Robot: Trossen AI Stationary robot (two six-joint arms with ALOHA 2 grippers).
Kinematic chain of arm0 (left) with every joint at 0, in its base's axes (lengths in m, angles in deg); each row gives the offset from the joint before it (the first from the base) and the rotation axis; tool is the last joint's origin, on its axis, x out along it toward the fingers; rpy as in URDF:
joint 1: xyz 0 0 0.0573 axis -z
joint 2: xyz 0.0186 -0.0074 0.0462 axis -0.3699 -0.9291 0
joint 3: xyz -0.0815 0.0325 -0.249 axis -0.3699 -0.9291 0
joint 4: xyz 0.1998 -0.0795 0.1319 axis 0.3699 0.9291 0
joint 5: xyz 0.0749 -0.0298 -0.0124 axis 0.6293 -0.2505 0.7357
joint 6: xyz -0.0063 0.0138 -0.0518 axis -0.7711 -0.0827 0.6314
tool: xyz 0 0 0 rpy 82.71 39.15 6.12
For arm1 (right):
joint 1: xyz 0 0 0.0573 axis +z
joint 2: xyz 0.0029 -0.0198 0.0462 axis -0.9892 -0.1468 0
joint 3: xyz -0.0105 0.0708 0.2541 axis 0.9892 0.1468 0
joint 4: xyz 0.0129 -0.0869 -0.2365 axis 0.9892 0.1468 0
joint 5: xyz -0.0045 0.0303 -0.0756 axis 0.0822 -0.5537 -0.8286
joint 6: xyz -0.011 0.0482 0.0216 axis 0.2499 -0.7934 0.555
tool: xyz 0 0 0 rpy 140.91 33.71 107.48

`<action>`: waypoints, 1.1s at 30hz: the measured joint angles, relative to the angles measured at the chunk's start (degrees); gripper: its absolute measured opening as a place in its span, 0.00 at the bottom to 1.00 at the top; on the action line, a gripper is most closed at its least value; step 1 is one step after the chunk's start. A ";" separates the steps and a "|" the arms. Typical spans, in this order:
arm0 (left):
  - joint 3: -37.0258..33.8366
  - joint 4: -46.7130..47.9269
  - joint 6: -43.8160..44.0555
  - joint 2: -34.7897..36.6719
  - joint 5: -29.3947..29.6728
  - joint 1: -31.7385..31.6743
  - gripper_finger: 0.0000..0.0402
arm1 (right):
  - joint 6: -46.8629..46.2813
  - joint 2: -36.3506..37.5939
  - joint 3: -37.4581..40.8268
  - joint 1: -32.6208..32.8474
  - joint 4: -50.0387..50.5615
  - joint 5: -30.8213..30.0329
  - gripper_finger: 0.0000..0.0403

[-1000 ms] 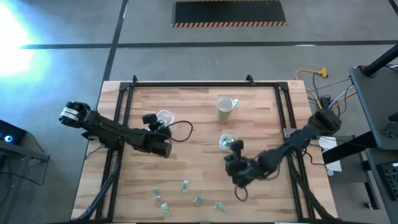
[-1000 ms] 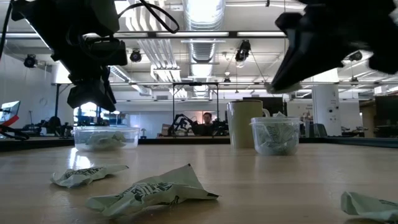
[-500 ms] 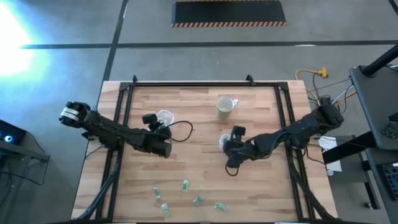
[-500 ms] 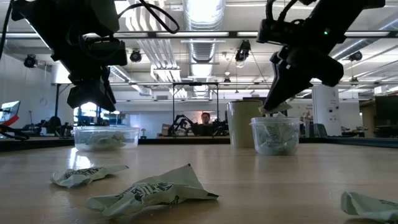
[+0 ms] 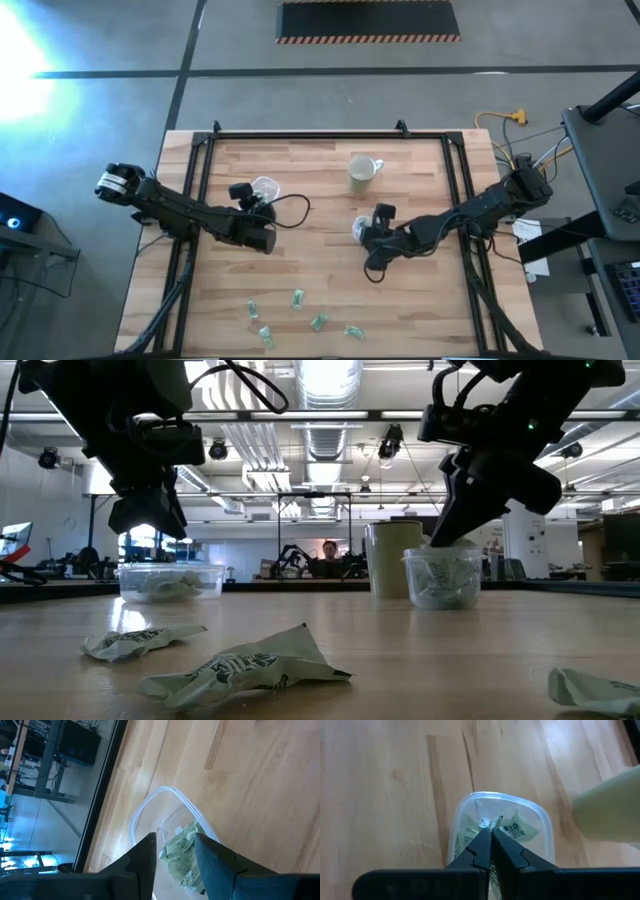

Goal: Pick and place Stevia / Truvia into bins
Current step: Put the stevia packet into the right transparent container, then put the stevia packet into the left transparent container

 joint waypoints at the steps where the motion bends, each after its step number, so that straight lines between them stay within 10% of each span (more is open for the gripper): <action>1: 0.00 -0.02 0.00 0.00 0.00 0.01 0.29 | -0.08 0.00 0.03 -0.07 -0.07 0.57 0.02; 26: 0.28 -0.16 -0.47 0.02 -0.34 0.04 0.29 | 4.27 4.24 -1.77 0.59 -1.93 0.39 0.28; 33: 1.76 -0.19 -0.40 0.04 -8.76 1.52 0.29 | 5.98 8.48 -1.82 6.14 -3.41 0.46 0.24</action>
